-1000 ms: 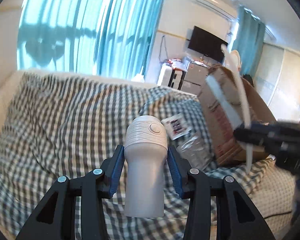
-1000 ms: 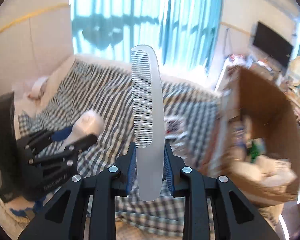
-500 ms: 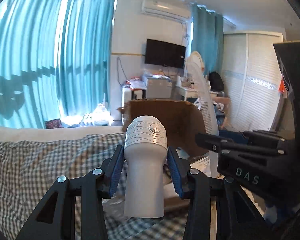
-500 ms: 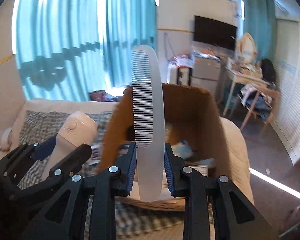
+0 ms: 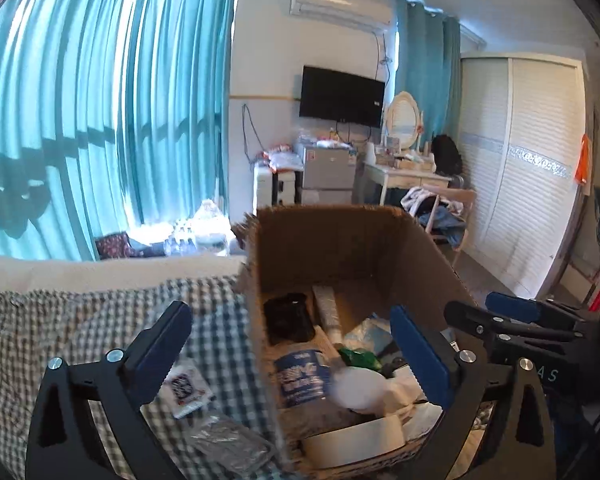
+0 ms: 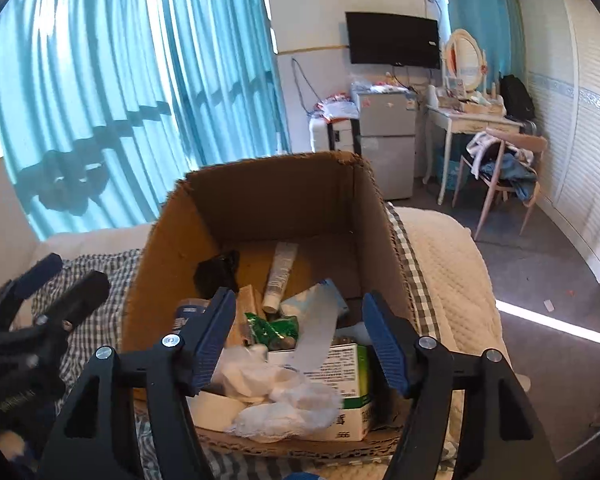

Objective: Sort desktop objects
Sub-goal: 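Carry the comb and white device over the box and open both grippers, then grasp the silver foil blister pack with the right gripper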

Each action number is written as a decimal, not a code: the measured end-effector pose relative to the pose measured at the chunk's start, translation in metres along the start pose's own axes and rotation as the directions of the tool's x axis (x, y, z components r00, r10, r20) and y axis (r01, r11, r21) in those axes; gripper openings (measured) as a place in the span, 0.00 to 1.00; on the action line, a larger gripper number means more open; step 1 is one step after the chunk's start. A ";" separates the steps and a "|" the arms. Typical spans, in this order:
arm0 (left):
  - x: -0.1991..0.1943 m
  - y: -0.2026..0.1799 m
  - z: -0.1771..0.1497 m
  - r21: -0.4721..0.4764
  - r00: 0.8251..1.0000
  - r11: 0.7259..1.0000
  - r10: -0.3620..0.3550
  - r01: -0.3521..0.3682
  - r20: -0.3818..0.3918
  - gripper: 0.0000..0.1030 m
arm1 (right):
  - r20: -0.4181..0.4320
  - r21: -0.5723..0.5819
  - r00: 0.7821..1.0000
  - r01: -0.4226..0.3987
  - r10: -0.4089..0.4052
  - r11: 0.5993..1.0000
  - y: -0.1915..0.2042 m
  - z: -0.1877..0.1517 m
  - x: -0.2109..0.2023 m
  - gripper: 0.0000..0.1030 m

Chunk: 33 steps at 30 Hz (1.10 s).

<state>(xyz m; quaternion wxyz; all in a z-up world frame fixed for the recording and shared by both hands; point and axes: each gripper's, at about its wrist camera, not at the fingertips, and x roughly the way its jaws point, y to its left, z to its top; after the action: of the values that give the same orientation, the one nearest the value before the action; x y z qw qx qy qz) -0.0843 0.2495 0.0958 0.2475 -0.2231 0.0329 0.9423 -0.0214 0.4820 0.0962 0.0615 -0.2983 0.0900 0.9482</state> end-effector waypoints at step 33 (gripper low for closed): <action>0.012 0.253 -0.215 -0.248 0.901 0.905 0.244 -0.344 -0.359 1.00 | -0.185 -0.586 0.974 -0.004 -0.129 0.811 0.257 -0.150 0.165 1.00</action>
<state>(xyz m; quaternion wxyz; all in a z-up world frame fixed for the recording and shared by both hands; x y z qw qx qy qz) -0.1279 -0.0034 -0.1152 0.0544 -0.4008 -0.0398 0.9137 -0.1165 0.2104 -0.0851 -0.0114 -0.4065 -0.2083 0.8895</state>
